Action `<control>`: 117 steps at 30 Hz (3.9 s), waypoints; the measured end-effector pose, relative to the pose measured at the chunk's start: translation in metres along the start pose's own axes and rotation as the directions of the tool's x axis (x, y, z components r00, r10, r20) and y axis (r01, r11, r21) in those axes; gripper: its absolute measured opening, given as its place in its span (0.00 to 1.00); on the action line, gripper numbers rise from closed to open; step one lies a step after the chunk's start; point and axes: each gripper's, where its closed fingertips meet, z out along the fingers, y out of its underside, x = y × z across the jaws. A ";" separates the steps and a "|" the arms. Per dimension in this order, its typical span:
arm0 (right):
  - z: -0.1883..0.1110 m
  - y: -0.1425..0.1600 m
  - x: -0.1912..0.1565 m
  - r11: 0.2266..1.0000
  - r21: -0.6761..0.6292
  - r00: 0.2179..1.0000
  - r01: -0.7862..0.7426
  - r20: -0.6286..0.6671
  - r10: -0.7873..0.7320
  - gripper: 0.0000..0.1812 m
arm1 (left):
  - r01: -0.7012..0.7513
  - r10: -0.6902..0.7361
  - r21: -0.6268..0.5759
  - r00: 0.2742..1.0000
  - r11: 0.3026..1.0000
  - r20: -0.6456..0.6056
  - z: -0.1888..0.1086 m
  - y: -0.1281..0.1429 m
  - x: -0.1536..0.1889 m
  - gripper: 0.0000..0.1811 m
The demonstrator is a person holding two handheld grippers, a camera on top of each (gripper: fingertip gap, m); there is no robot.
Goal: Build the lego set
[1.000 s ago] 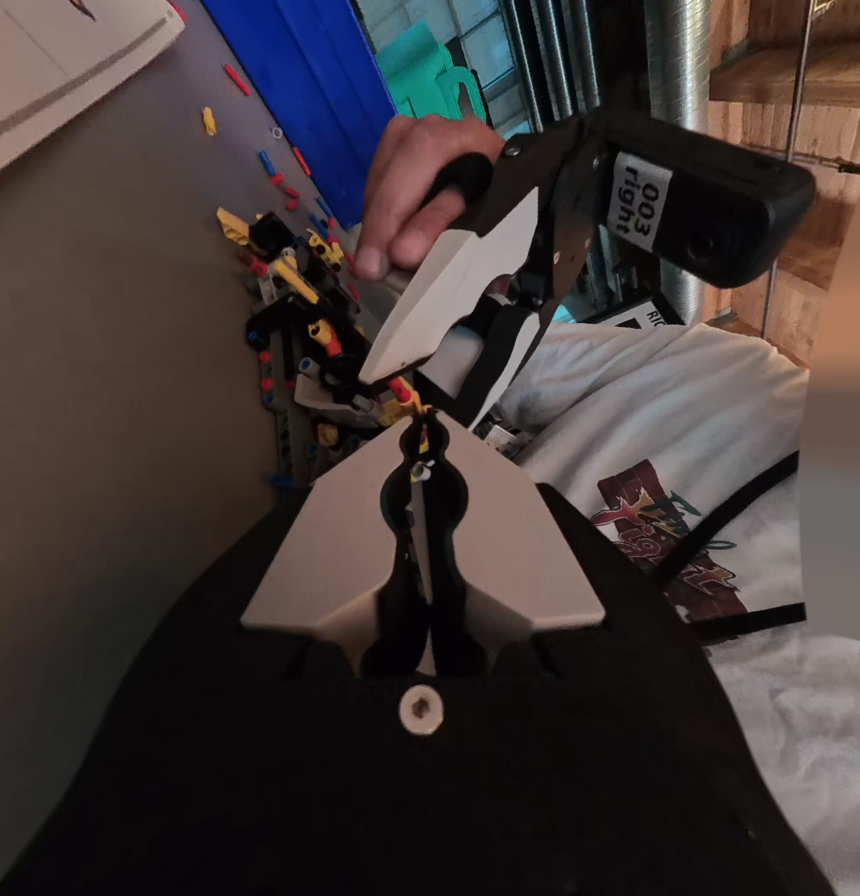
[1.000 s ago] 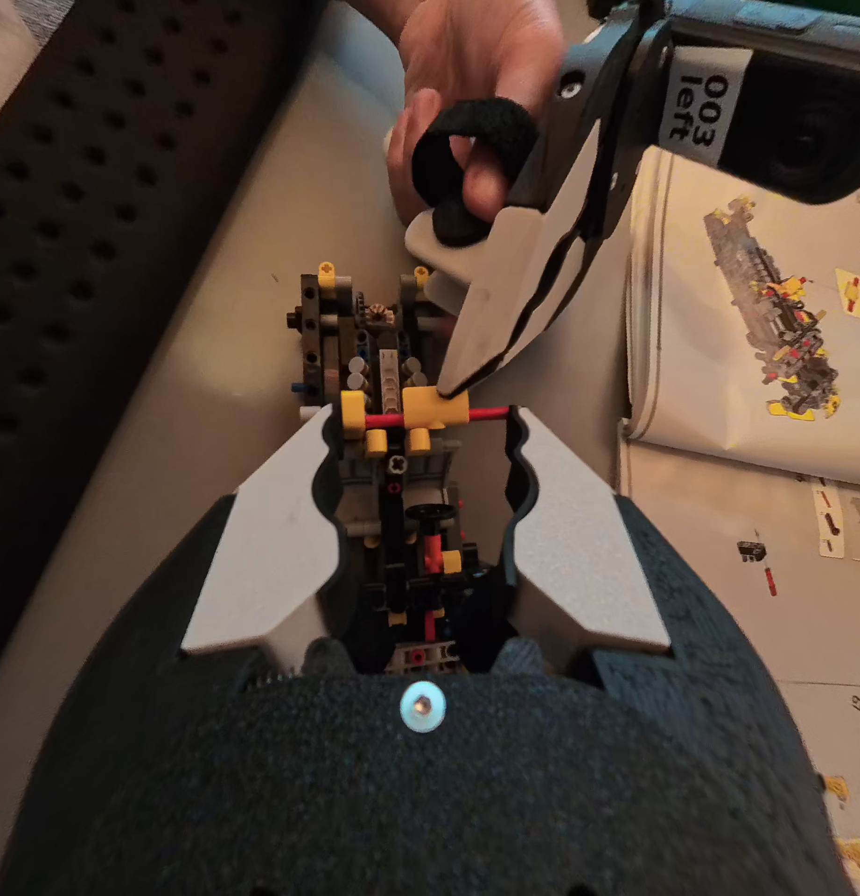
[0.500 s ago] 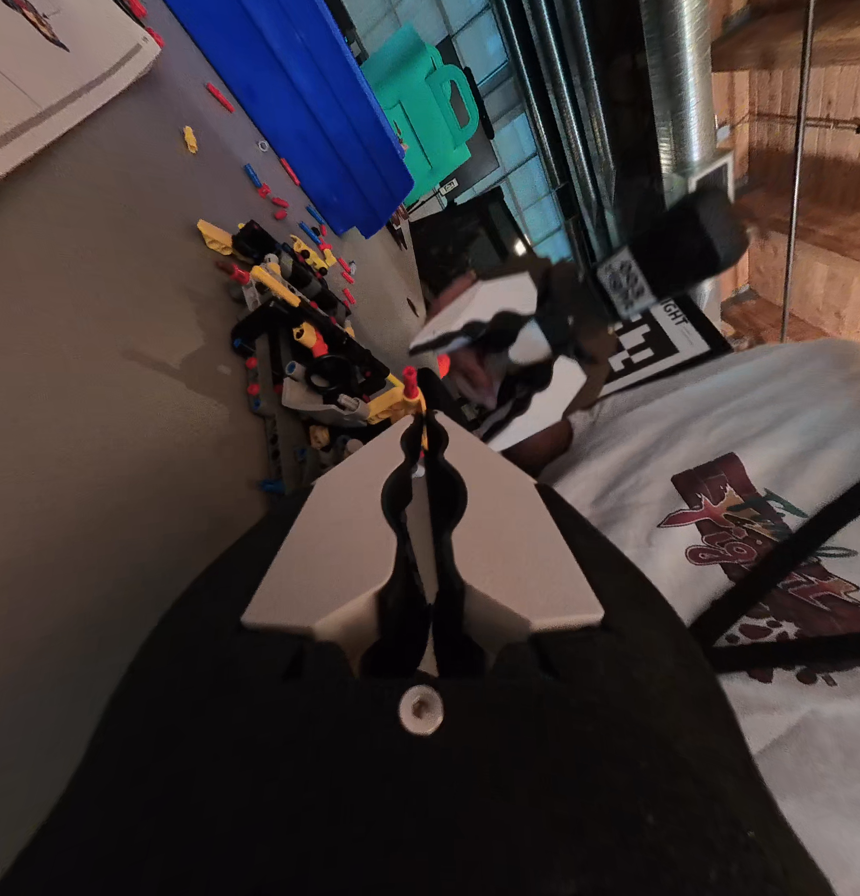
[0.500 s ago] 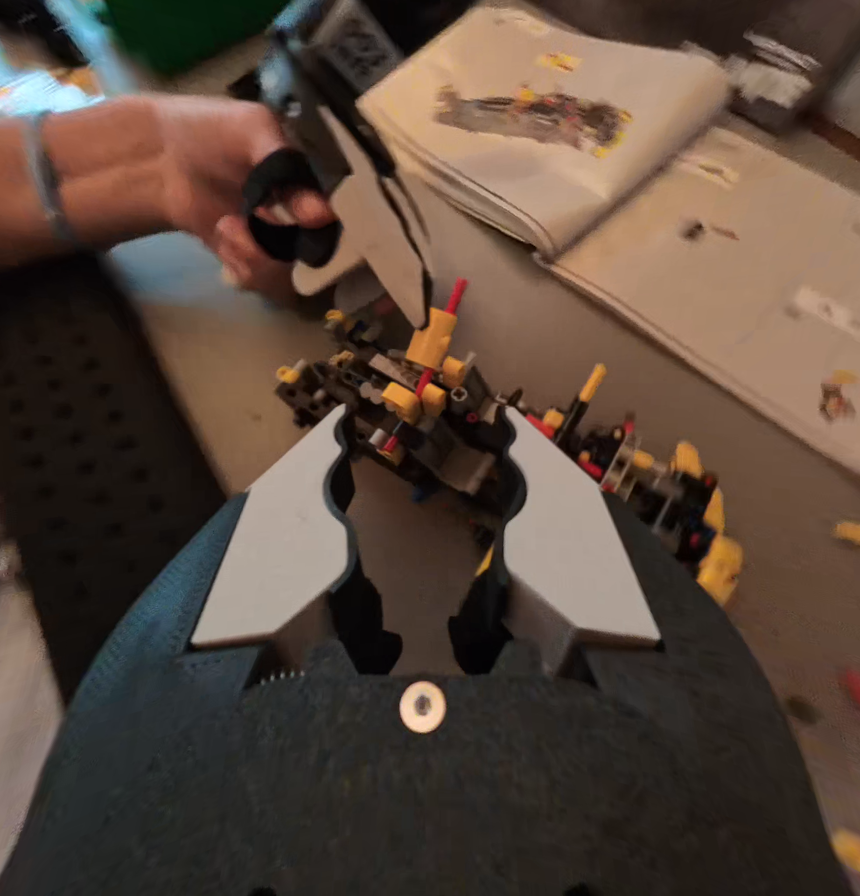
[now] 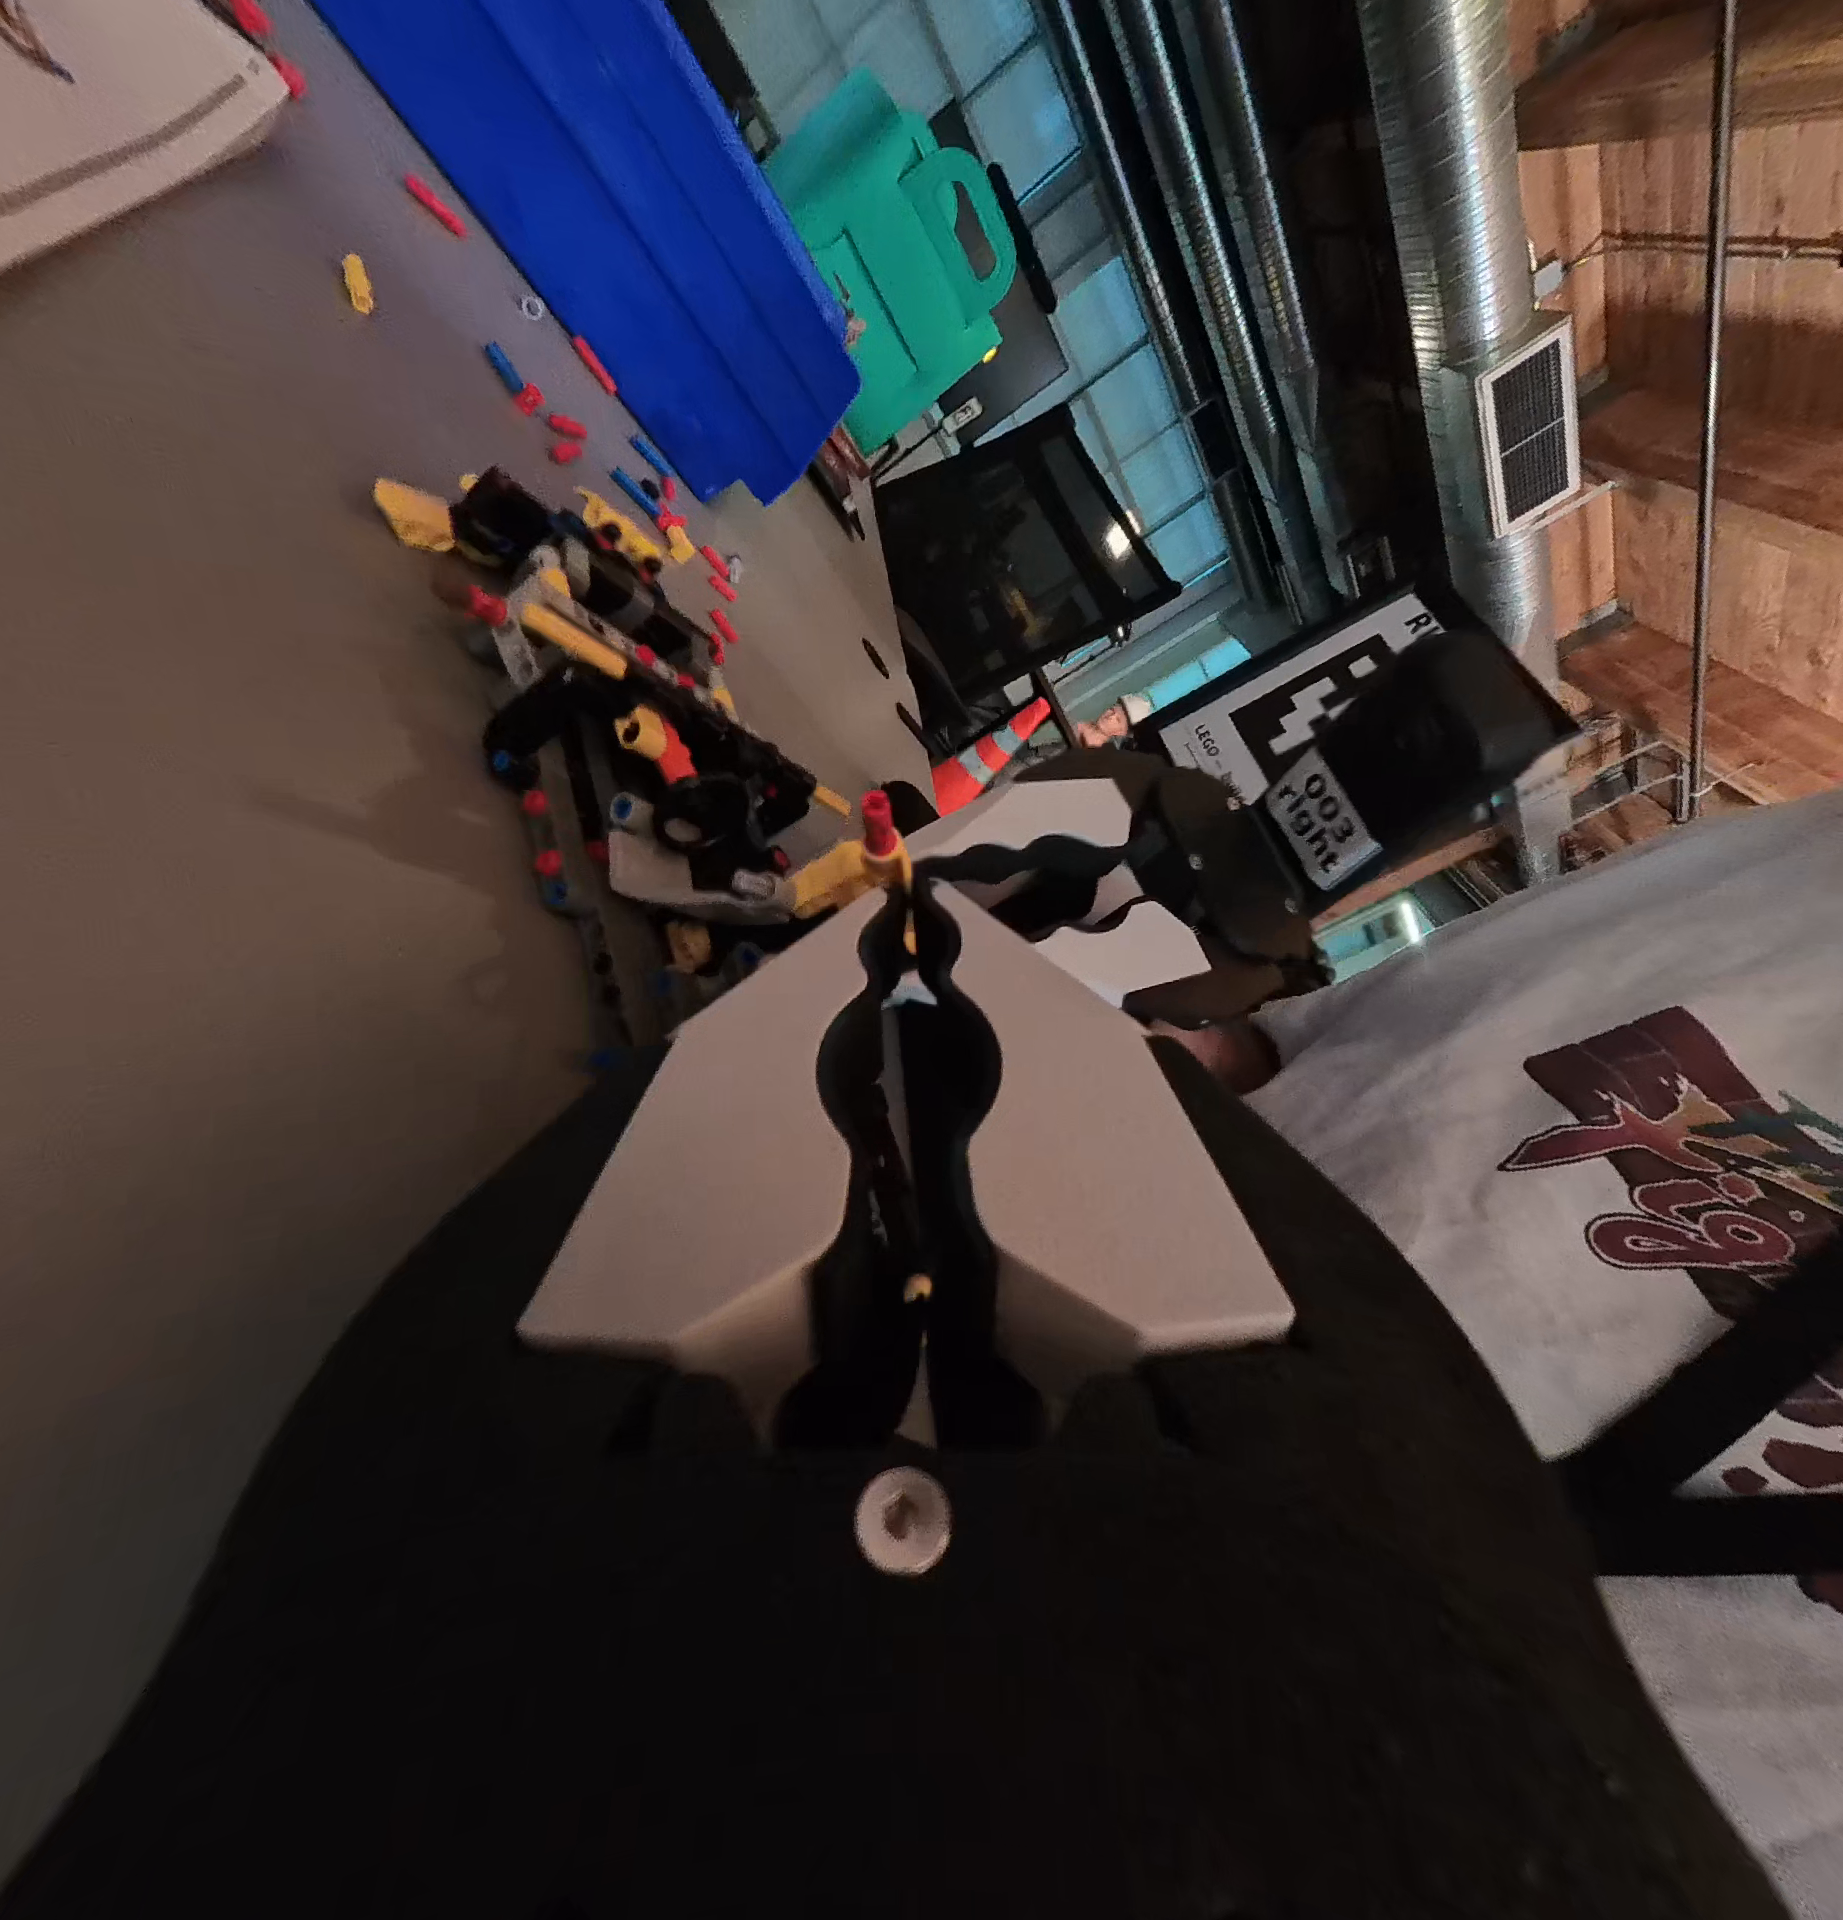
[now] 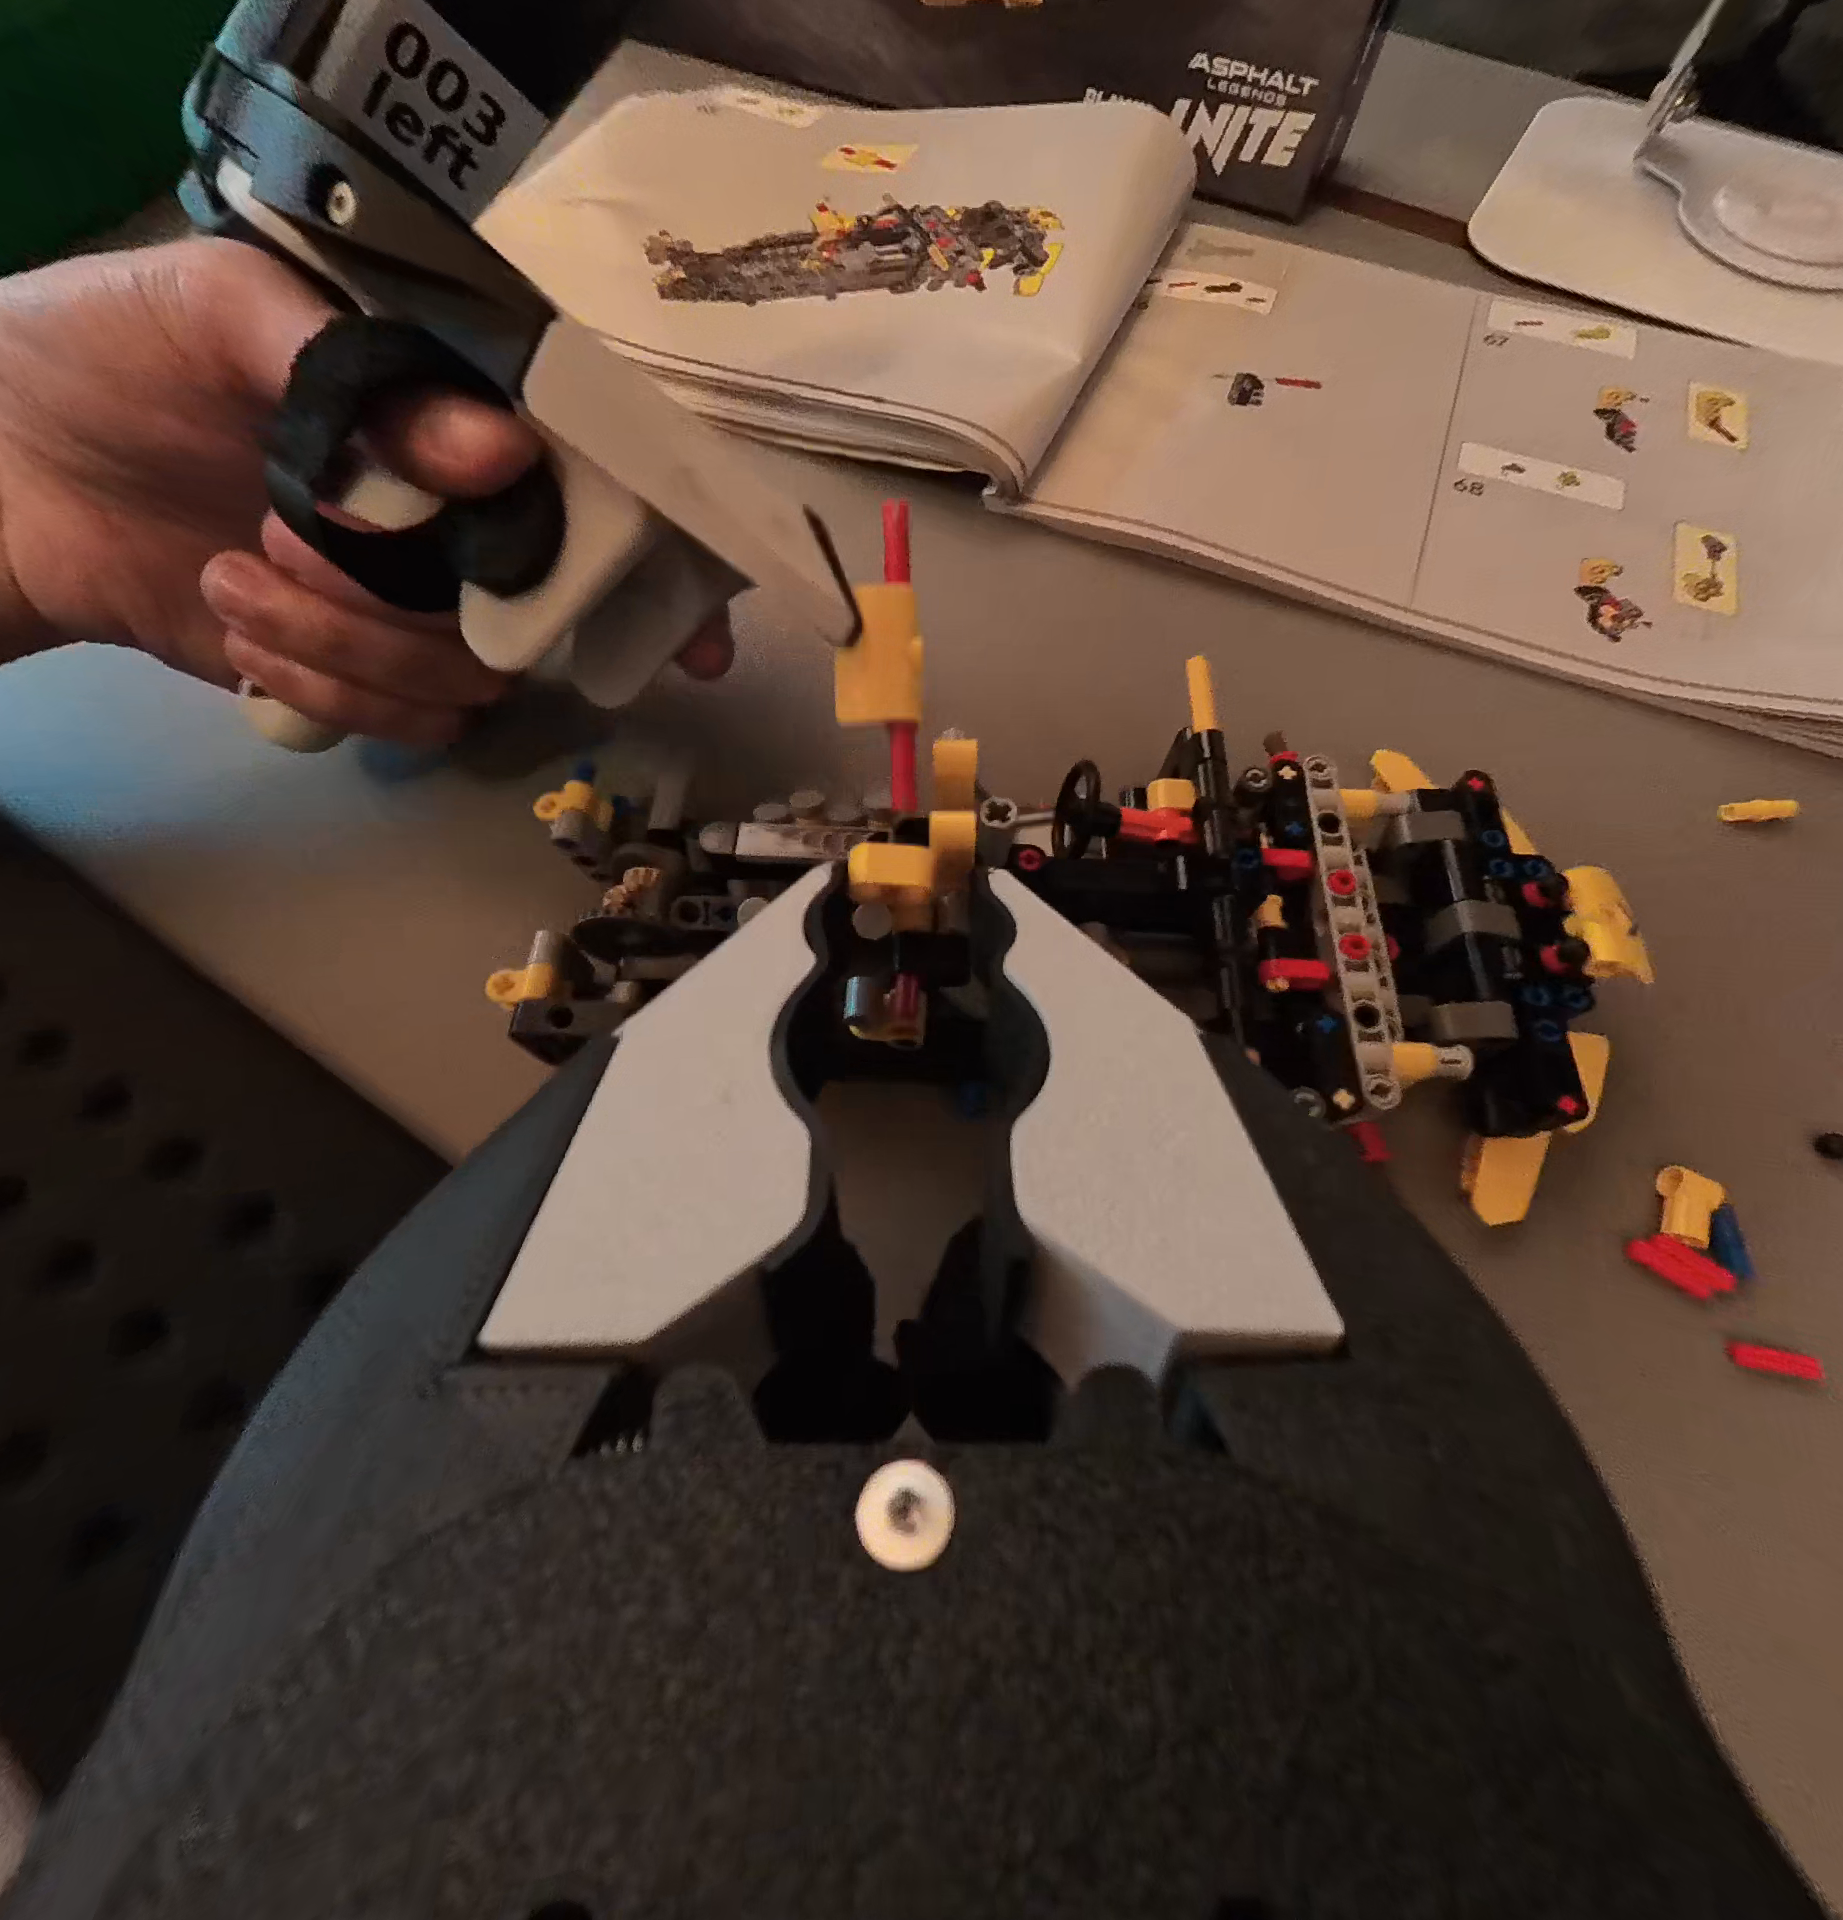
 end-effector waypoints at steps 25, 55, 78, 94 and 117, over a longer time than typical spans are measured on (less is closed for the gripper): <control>-0.011 0.001 0.030 0.989 0.125 0.949 0.081 0.293 -0.115 0.08 | -0.247 0.246 0.132 0.969 0.960 0.022 0.026 -0.013 0.012 0.01; -0.009 0.000 0.032 0.985 0.168 0.939 0.027 0.334 -0.083 0.08 | 0.231 -0.274 0.403 0.960 0.885 0.051 0.031 -0.002 -0.011 0.01; -0.012 0.003 0.032 0.982 0.172 0.927 0.076 0.350 -0.133 0.08 | 0.236 -0.236 0.012 0.972 0.972 -0.017 0.036 0.006 -0.012 0.01; -0.013 0.004 0.028 0.979 0.177 0.922 0.105 0.351 -0.163 0.08 | 0.050 -0.057 -0.155 0.997 0.987 -0.045 0.035 0.010 -0.008 0.00; -0.012 0.005 0.028 0.956 0.199 0.922 0.214 0.284 -0.265 0.08 | 0.182 -0.195 -0.158 0.979 0.971 -0.065 0.037 0.010 -0.010 0.00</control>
